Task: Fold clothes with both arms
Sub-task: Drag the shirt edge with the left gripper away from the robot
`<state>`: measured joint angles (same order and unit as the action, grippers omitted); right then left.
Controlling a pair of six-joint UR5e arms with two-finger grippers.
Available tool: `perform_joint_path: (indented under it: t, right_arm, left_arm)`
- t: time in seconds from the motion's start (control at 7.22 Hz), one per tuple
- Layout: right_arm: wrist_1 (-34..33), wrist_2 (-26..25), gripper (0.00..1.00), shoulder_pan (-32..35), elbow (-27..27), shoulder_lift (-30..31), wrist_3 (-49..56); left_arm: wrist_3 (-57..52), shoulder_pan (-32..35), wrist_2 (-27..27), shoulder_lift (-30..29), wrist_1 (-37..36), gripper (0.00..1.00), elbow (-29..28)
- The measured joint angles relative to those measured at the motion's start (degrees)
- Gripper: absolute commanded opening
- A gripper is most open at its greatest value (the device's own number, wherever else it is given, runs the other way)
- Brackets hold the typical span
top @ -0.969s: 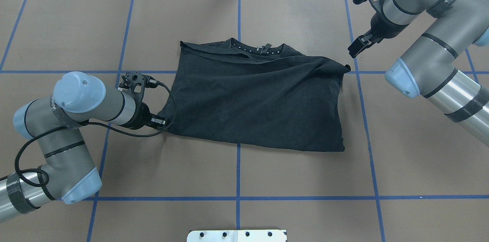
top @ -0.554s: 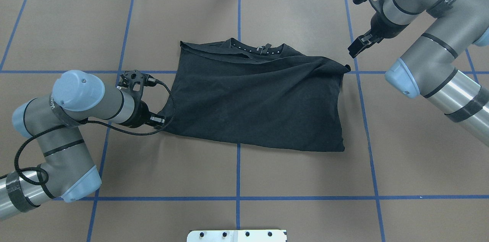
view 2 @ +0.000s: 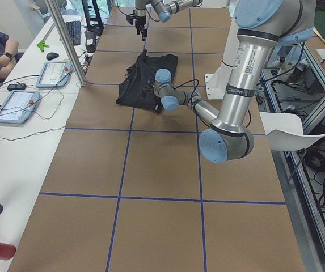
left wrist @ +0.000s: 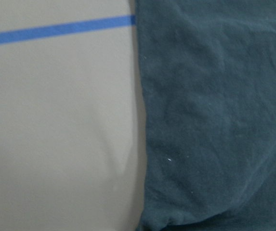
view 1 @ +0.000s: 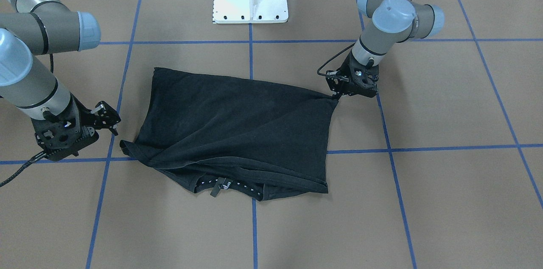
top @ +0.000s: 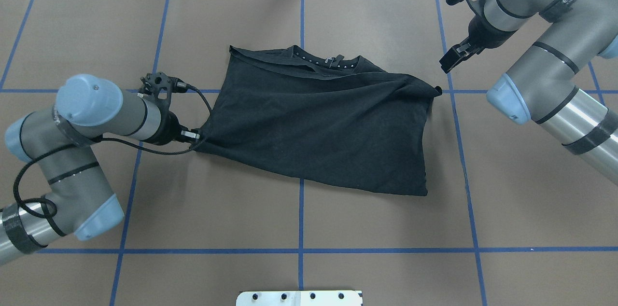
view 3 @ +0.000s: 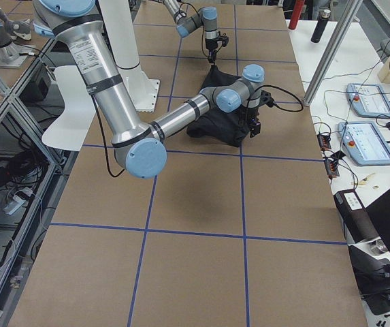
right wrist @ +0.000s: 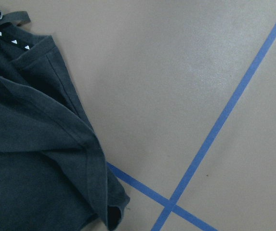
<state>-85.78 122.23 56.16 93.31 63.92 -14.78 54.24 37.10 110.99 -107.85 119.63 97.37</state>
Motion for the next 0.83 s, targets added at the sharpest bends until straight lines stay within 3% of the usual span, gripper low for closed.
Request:
perform_joint_path:
  t: [0.28, 0.42, 0.69, 0.83]
  right_arm:
    - [0.0, 0.0, 0.99, 0.0, 0.0, 0.0, 0.0]
    - [0.0, -0.1, 0.99, 0.0, -0.1, 0.0, 0.0]
    - [0.0, -0.1, 0.99, 0.0, -0.2, -0.1, 0.0]
    - [0.0, -0.1, 0.99, 0.0, -0.3, -0.1, 0.0]
  left_arm:
    - [-6.6, 5.6, -0.4, -3.0, -0.1, 0.00, -5.1]
    - [-9.1, 8.8, -0.6, -7.5, 0.1, 0.00, -10.9]
    - [-12.4, 13.2, -4.7, -21.7, 2.2, 0.00, -29.5]
    - [-13.5, 14.2, -7.5, -28.0, 6.8, 0.00, -40.1]
